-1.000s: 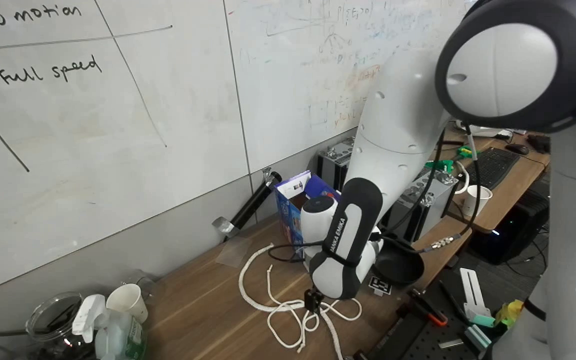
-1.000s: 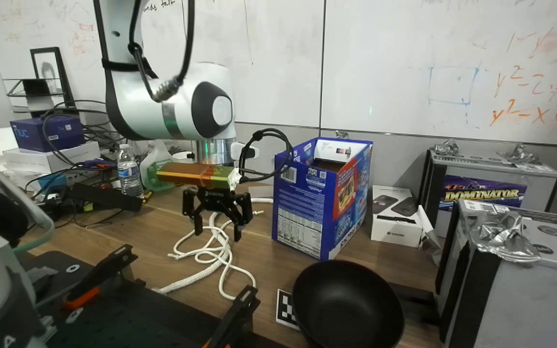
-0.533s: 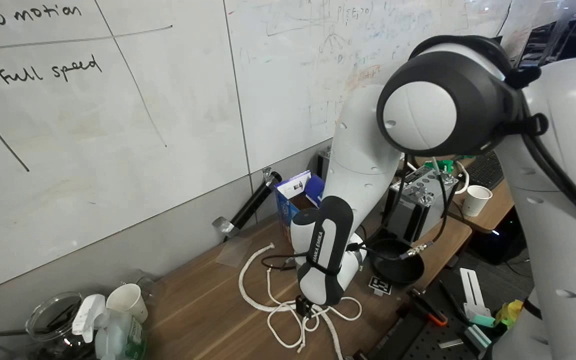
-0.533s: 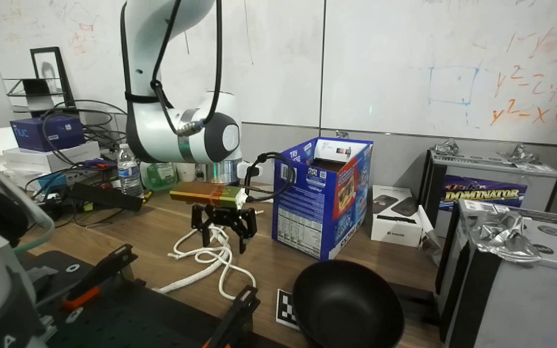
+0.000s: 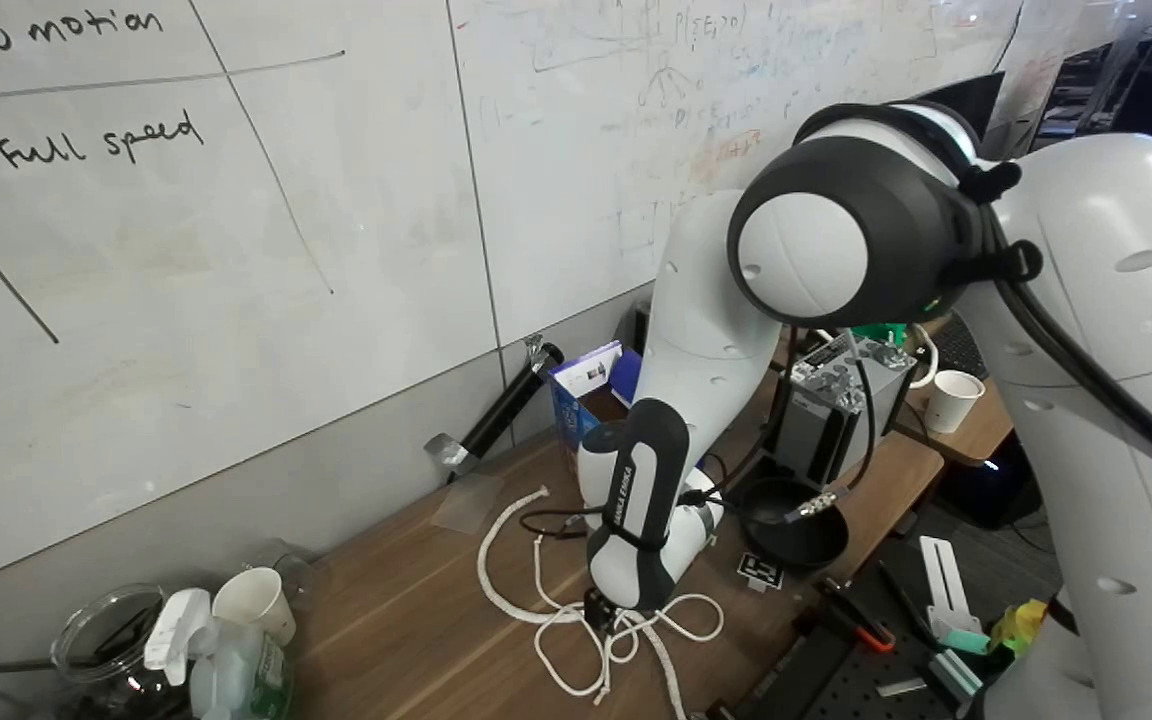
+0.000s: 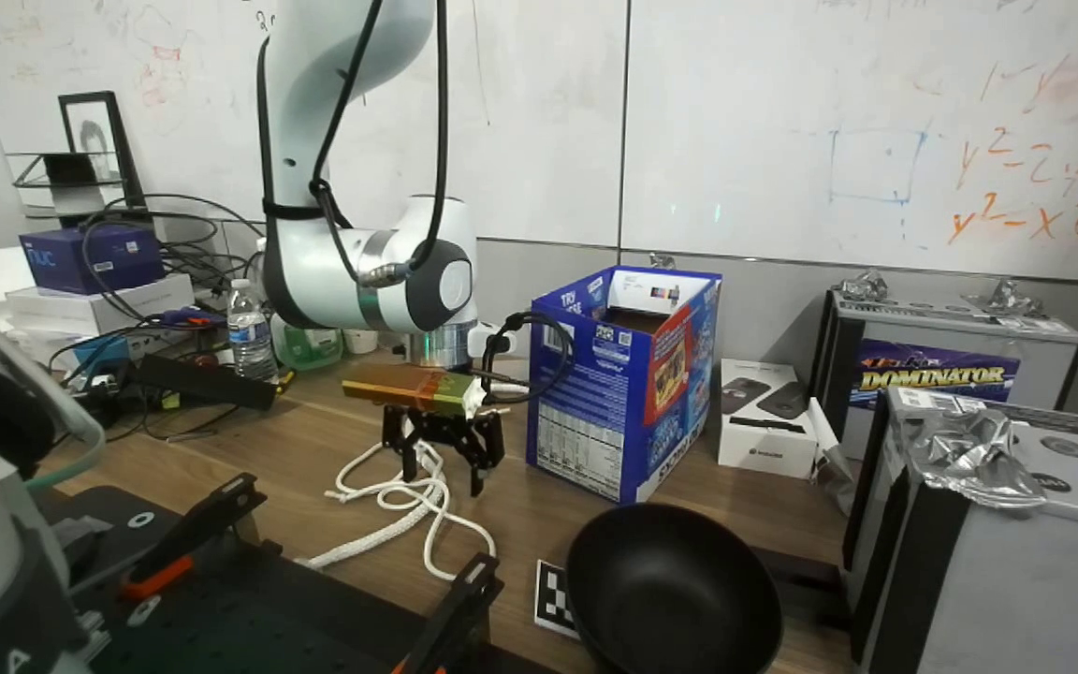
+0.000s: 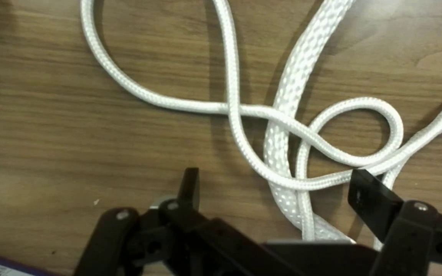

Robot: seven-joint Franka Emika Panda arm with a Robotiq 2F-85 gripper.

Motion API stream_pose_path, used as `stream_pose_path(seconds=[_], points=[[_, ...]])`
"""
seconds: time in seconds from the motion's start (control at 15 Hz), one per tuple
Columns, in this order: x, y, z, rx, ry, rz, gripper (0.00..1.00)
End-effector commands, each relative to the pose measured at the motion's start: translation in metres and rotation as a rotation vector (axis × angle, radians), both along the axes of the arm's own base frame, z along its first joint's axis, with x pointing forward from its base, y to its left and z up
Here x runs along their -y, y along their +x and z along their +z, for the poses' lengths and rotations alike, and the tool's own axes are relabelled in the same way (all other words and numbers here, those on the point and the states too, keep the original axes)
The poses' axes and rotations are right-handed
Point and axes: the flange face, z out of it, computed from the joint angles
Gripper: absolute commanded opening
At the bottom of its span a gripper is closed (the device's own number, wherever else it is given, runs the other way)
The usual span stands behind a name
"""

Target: Put the ropes in the carton box

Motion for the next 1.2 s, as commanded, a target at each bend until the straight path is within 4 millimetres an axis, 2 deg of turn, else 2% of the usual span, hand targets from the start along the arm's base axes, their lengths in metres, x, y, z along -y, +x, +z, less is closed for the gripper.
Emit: stream_pose_path(seconds=[0.0,0.6,1.13], points=[[0.0,0.005,-0.004,0.022,0.011,-0.025,1.0],[0.001,-0.002,0.001,-0.017,0.004,-0.016,1.0],[0.005,-0.008,-0.002,-0.026,0.005,-0.023,1.0]])
